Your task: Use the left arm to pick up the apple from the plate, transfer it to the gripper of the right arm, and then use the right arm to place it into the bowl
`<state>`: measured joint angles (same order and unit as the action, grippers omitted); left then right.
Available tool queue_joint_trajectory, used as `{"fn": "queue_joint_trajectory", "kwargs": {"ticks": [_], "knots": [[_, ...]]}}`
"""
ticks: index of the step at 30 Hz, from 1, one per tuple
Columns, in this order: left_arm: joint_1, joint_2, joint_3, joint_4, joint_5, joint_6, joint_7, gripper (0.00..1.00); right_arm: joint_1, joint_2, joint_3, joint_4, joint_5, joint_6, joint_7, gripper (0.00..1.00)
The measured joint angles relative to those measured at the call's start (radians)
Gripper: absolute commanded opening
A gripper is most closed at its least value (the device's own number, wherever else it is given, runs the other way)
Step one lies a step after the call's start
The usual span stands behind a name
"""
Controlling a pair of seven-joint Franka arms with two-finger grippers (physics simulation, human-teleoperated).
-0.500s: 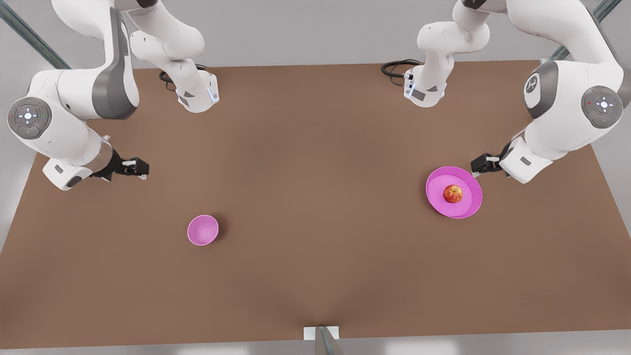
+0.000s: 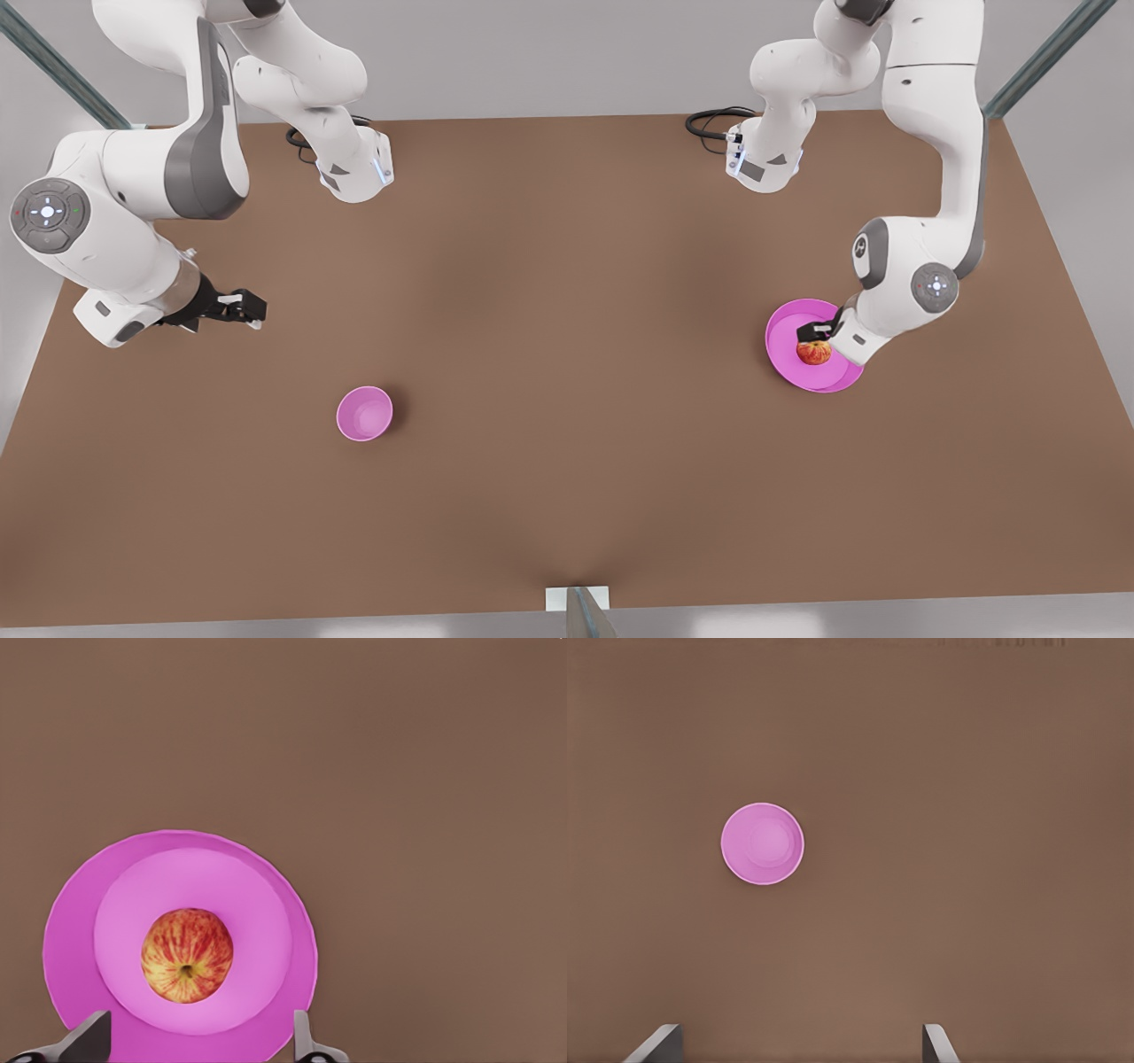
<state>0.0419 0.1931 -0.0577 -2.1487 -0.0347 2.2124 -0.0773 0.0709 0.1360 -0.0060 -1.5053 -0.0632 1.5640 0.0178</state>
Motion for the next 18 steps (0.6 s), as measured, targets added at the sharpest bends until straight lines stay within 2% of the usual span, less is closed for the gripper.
{"fn": "queue_joint_trajectory", "kwargs": {"ticks": [7, 18], "knots": [[0.017, 0.062, 0.011, -0.085, -0.022, 0.172, 0.005, 1.0, -0.001, 0.0, 0.0, 0.0, 0.0, 0.001, -0.001, 1.0], [0.016, 0.152, 0.036, -0.128, -0.023, 0.238, 0.05, 1.0, -0.002, 0.0, 0.0, 0.0, 0.0, 0.001, -0.001, 1.0]]}}
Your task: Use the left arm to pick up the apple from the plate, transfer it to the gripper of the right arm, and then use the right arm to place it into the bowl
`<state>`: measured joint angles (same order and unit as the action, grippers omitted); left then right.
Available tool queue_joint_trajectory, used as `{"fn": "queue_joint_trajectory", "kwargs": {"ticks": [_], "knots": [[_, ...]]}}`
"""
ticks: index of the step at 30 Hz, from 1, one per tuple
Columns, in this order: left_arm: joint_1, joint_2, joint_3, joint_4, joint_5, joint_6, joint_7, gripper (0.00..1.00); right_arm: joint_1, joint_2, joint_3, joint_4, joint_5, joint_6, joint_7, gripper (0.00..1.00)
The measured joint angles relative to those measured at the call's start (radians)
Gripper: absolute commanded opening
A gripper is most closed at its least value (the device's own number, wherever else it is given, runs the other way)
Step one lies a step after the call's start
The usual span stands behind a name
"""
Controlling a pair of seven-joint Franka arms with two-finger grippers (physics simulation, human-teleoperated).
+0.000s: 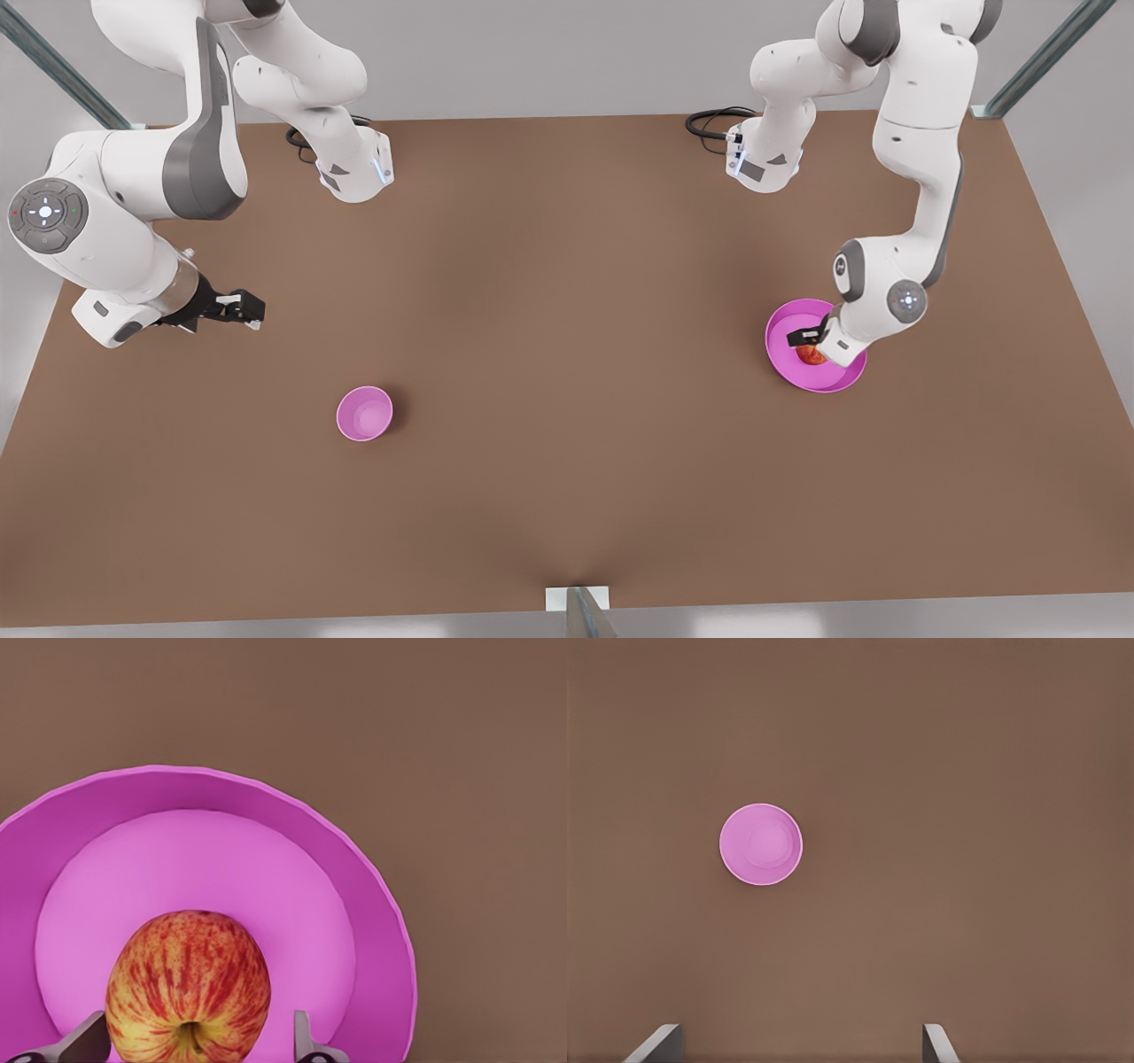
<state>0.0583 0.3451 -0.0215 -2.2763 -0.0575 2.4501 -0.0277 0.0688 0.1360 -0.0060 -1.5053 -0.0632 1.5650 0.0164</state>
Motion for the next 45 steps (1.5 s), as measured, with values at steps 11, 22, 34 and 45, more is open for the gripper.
{"fn": "queue_joint_trajectory", "kwargs": {"ticks": [11, 22, 34, 45], "knots": [[0.004, 0.049, 0.0, 0.007, 0.003, 0.062, 0.026, 1.0, -0.002, 0.001, 0.0, 0.0, 0.0, -0.001, 0.0, 1.0], [0.006, 0.05, 0.001, 0.009, 0.003, 0.088, 0.04, 0.88, -0.002, 0.002, 0.0, 0.0, 0.0, -0.001, -0.001, 1.0], [0.006, 0.045, 0.006, 0.038, 0.006, 0.091, 0.046, 0.79, -0.002, 0.002, 0.0, 0.0, 0.0, -0.001, -0.002, 1.0], [0.004, -0.048, -0.222, 0.352, -0.088, -0.129, 0.152, 0.78, 0.004, 0.0, 0.0, 0.001, 0.066, -0.007, -0.001, 1.0]]}}
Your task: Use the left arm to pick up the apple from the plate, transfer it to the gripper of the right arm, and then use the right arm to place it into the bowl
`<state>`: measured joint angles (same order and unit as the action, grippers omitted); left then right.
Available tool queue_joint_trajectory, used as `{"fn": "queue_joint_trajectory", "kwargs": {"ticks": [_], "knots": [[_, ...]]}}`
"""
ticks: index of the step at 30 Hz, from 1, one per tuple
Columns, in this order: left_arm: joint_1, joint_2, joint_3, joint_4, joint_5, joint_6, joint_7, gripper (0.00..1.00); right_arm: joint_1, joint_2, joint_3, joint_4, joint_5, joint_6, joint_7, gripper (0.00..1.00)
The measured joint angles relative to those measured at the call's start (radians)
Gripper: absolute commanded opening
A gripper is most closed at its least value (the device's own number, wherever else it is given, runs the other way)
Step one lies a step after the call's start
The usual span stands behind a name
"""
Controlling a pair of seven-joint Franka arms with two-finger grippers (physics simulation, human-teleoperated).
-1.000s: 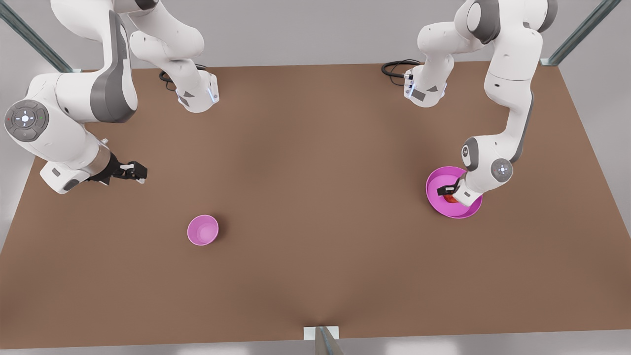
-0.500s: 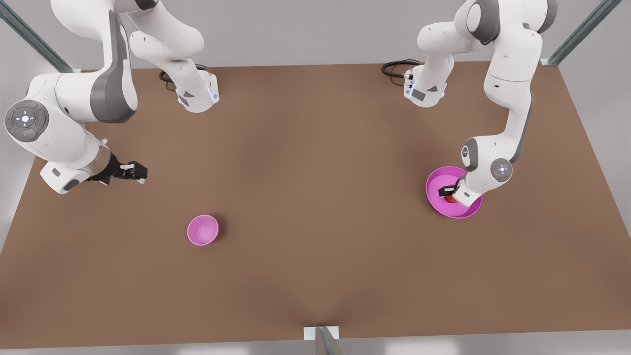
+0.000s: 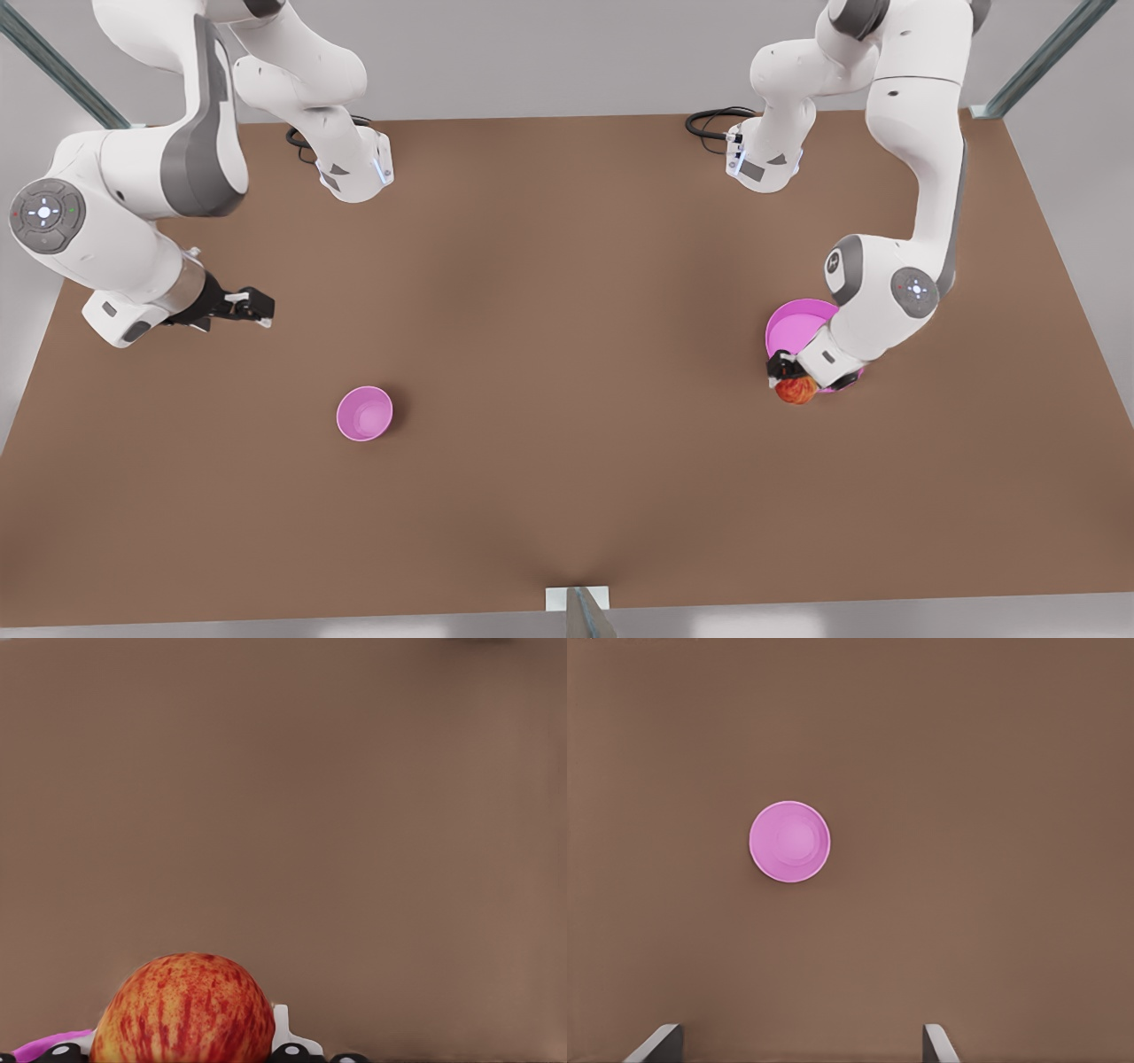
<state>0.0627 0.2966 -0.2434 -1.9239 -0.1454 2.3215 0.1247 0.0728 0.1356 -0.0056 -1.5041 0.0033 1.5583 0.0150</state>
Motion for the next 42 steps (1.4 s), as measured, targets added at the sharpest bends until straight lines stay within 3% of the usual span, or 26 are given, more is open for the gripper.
{"fn": "queue_joint_trajectory", "kwargs": {"ticks": [7, 12, 21, 32, 42], "knots": [[-0.036, 0.105, -0.101, 0.183, -0.326, -0.16, 0.176, 0.75, 0.014, 0.047, 0.077, 0.066, 0.18, 0.003, 0.028, 1.0], [-0.106, 0.26, -0.171, 0.32, -0.636, -0.185, 0.424, 0.68, -0.011, 0.197, 0.08, 0.095, 0.487, 0.066, 0.059, 1.0], [-0.276, 0.576, -0.228, 0.685, -1.03, -0.08, 1.032, 0.68, 0.064, 0.399, 0.093, 0.075, 1.111, 0.21, -0.041, 1.0], [-0.296, 0.608, -0.241, 0.698, -1.157, -0.003, 1.624, 0.67, 0.131, 0.443, 0.105, -0.1, 1.533, 0.41, -0.345, 1.0], [-0.315, 0.62, -0.241, 0.698, -1.209, 0.009, 1.933, 0.68, 0.142, 0.504, 0.109, -0.096, 1.664, 0.469, -0.633, 1.0]]}}
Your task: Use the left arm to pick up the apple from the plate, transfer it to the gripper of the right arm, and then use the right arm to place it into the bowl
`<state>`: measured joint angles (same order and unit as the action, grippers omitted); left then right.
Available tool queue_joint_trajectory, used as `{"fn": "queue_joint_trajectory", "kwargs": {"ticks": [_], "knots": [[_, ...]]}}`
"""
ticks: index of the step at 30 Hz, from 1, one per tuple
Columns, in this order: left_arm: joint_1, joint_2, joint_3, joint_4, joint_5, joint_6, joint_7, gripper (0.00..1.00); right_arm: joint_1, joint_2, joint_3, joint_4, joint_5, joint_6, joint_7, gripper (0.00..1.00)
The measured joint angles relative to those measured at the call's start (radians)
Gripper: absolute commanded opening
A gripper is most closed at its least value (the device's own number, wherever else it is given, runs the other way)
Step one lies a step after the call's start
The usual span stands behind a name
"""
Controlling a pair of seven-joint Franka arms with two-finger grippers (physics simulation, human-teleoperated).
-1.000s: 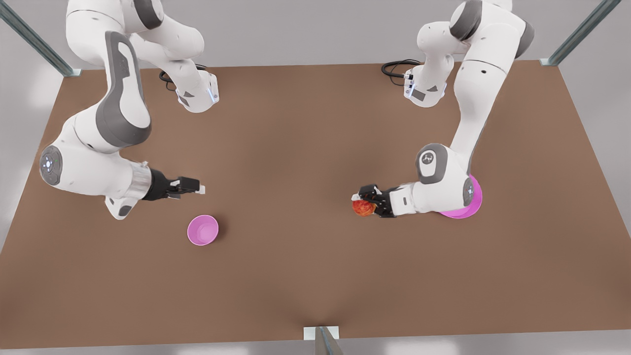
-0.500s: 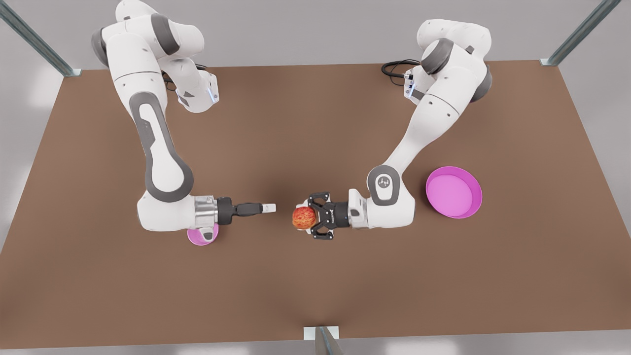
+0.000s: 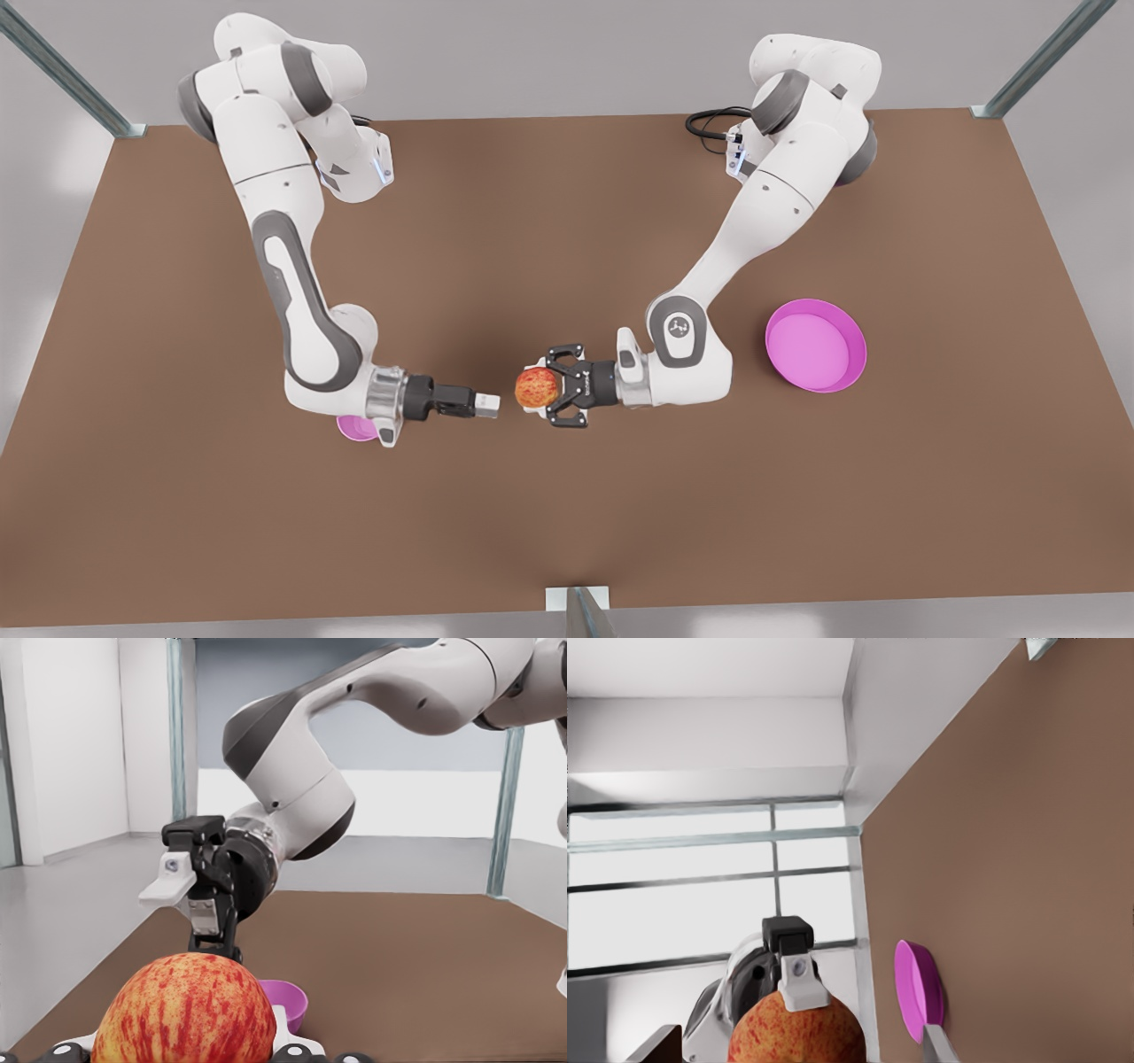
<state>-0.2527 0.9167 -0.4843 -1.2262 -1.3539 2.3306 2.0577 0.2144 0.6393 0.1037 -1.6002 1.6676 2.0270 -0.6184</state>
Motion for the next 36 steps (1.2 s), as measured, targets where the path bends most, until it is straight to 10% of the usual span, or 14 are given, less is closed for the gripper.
{"fn": "queue_joint_trajectory", "kwargs": {"ticks": [27, 34, 35, 36], "knots": [[0.0, 0.016, 0.001, -0.009, -0.02, 0.002, 0.333, 0.68, 0.033, -0.011, 0.16, -0.066, 0.26, 0.188, -0.413, 1.0], [0.0, 0.014, 0.001, -0.011, -0.021, 0.002, 0.364, 0.68, 0.034, -0.009, 0.16, -0.066, 0.291, 0.215, -0.468, 0.67], [0.0, 0.014, 0.001, -0.011, -0.022, 0.002, 0.368, 0.74, 0.034, -0.009, 0.16, -0.066, 0.292, 0.217, -0.475, 0.67], [-0.001, 0.014, 0.001, -0.011, -0.024, 0.001, 0.37, 1.0, 0.034, -0.009, 0.16, -0.066, 0.293, 0.219, -0.481, 0.67]]}}
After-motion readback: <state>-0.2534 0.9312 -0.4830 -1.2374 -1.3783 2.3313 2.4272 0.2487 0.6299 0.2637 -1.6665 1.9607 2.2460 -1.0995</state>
